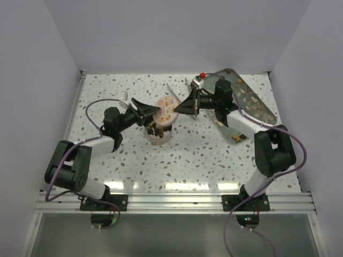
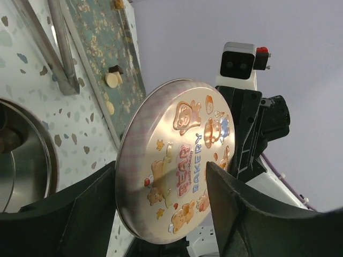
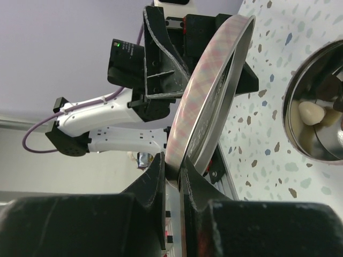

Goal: Pack the chocolate

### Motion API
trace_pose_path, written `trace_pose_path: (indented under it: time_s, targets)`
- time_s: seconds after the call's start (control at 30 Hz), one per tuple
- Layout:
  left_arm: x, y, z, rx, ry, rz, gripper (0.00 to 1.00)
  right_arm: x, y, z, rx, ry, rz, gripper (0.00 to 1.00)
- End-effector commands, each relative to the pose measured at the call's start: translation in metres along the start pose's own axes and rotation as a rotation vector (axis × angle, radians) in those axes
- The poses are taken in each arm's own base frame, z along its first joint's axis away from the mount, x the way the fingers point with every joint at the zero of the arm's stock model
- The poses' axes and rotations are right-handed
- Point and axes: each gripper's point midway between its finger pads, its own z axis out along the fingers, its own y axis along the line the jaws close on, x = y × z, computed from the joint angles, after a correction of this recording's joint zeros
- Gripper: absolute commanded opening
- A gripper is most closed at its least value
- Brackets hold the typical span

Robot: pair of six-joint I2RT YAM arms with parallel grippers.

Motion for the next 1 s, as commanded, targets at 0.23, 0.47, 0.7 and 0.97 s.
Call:
trace_pose_path:
  time_s: [0.23,0.47,0.7,0.97]
  targets:
    - [0.006,-0.057,-0.013,0.200,0.010,0.119,0.49,0.004,-0.047,0.003,0.119,-0.005,0.111,0.10]
    - [0.009,-0.053,-0.016,0.204,0.010,0.098,0.35,0.006,-0.067,0.005,0.162,0.004,0.148,0.19]
    - [0.013,-0.040,-0.015,0.177,0.027,0.101,0.36,0.009,-0.088,0.007,0.202,0.024,0.179,0.21]
    - [0.015,0.002,-0.012,-0.015,0.063,0.197,0.40,0.018,-0.113,0.008,0.261,0.066,0.238,0.21]
